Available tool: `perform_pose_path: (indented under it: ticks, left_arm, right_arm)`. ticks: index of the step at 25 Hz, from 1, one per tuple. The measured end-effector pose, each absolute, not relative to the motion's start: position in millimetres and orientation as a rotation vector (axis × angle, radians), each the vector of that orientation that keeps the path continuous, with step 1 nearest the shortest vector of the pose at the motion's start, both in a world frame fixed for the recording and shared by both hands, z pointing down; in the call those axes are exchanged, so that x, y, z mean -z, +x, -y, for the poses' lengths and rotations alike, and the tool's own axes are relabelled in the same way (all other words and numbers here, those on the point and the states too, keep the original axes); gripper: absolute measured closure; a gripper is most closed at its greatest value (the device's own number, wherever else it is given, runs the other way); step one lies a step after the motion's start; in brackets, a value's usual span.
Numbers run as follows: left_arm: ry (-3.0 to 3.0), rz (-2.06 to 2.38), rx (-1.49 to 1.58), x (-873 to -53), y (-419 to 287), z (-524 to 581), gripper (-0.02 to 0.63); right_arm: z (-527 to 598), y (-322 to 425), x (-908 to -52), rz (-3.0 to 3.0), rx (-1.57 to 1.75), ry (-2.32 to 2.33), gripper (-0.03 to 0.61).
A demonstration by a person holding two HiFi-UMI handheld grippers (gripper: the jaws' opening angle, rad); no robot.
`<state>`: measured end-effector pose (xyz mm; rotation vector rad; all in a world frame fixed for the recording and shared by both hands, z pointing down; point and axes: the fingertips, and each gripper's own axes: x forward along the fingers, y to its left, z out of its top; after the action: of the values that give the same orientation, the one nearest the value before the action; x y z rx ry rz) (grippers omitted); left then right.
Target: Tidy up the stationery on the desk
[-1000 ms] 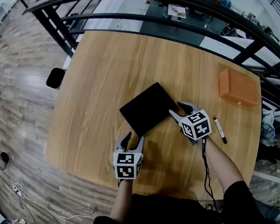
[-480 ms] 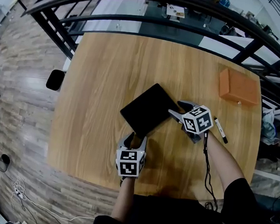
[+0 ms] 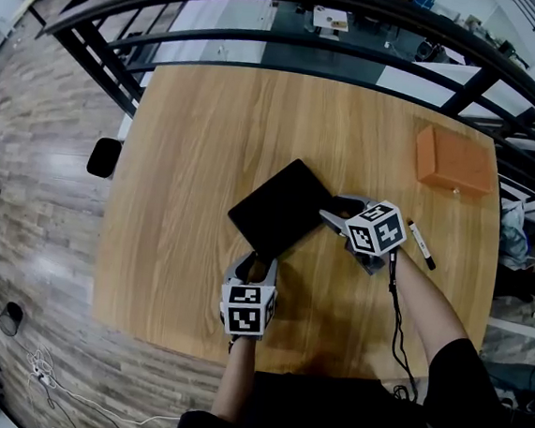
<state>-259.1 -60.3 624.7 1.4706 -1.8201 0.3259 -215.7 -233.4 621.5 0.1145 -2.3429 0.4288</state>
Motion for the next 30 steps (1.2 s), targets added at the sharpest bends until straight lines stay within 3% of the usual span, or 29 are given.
perform_pose_path:
  ticks: [30]
  left_arm:
    - [1.632, 1.71, -0.488, -625, -253, 64, 0.477]
  right_arm:
    - [192, -138, -624, 2.285, -0.365, 0.234, 0.36]
